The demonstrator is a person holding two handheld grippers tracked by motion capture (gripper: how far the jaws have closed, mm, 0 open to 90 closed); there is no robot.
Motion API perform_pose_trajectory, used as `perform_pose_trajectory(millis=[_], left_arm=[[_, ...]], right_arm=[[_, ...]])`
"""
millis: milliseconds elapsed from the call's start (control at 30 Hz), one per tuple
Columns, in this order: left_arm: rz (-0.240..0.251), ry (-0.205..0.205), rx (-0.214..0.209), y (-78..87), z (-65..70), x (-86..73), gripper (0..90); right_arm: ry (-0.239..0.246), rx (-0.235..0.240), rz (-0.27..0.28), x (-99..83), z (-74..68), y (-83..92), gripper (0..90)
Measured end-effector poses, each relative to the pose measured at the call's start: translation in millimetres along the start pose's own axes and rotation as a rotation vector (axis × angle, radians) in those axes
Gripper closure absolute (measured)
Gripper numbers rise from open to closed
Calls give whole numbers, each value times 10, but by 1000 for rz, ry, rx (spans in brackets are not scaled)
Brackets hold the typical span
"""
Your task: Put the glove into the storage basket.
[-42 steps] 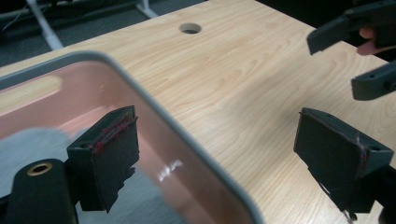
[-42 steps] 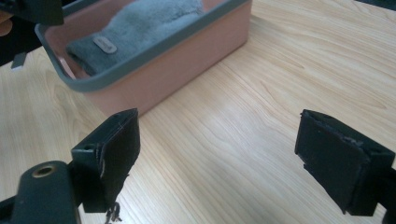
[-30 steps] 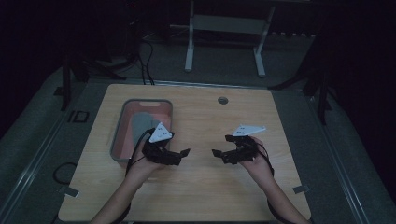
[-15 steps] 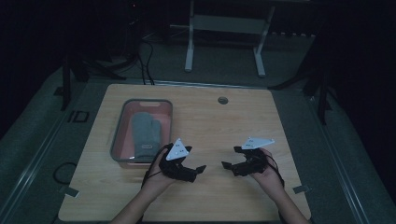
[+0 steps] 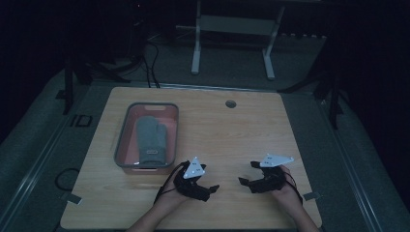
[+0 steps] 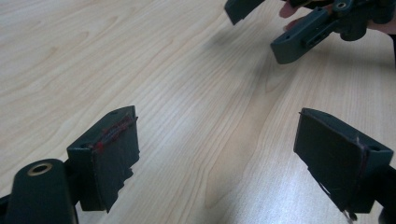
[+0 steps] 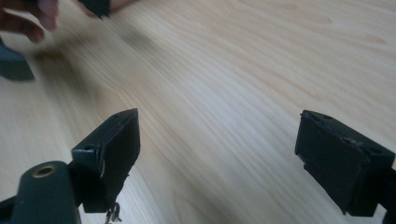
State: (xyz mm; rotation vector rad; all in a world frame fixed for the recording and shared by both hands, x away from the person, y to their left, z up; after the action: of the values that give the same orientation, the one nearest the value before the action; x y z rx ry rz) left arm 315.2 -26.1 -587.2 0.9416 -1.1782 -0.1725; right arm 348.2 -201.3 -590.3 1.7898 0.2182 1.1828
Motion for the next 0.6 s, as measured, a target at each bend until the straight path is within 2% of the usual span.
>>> perform_pose_trajectory(millis=[133,233,433,533,600], left_arm=[[4,-23,27,-34,-16,-41,143],[13,-21,34,-52,-26,-57,143],[-4,-15,49,-111,-42,-118,142],[-2,7,62,-118,-56,-124,119],[8,23,73,-113,-71,-117,85]], right_arm=[[-5,-37,-18,-159,65,10,139],[-22,-45,-9,-237,101,49,138],[-51,-110,2,-385,218,118,134],[-71,-169,15,-450,289,168,123],[-87,-177,24,-481,318,202,122]])
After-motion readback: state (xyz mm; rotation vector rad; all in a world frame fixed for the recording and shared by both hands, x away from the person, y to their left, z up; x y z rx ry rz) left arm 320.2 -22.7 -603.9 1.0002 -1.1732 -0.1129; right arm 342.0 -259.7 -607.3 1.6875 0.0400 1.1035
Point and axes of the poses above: each handheld gripper's, and its own axes: y roughly backward along the jaws, x roughly out of its top, z roughly to its right, the point moved 9 cm from there along -y, roughly forward along the jaws, and after that the axes turned 13 degrees about -z, right-handed, at the moved point
